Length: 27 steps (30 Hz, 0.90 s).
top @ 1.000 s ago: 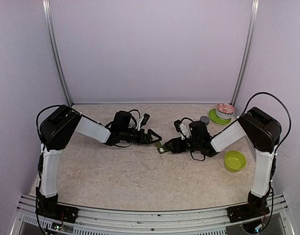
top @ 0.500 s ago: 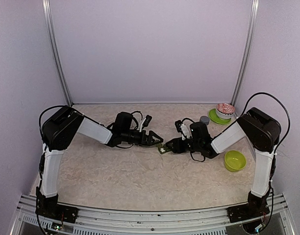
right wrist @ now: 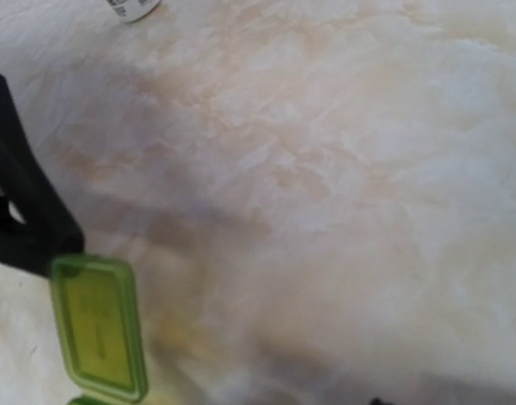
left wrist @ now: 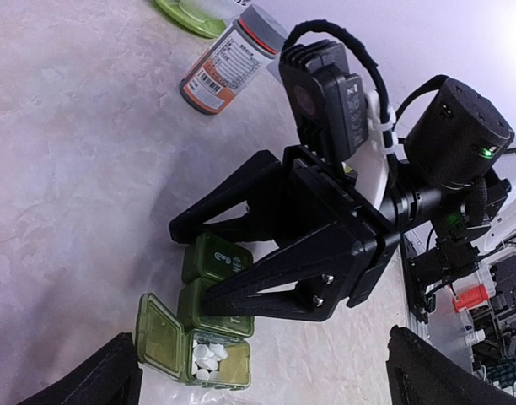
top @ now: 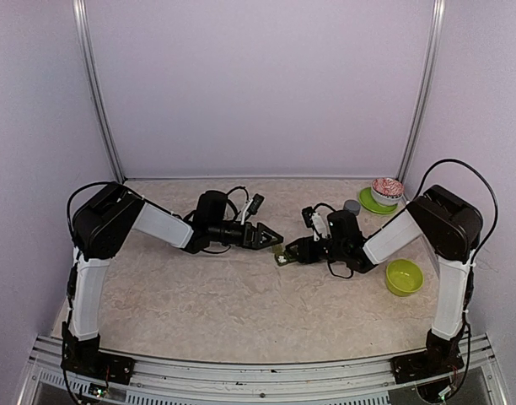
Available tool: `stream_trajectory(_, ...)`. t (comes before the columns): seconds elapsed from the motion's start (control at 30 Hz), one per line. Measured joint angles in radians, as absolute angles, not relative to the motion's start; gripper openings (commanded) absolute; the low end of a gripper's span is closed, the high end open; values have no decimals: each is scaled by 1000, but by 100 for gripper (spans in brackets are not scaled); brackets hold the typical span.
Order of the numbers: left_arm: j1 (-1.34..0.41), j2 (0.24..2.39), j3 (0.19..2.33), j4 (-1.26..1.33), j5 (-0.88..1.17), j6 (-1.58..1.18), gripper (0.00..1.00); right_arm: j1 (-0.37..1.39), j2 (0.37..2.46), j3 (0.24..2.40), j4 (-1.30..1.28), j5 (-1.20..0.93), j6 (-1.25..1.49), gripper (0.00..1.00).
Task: Sort the pills into containers
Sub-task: Close the lid of the pill container.
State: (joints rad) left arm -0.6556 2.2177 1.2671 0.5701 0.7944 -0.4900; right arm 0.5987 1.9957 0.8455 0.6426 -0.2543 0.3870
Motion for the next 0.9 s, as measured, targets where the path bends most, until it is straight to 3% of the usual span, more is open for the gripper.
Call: stream_trajectory(0.9,-729,2217,1244,612,883,-515,99,599,1998,838,659,-250,413,54)
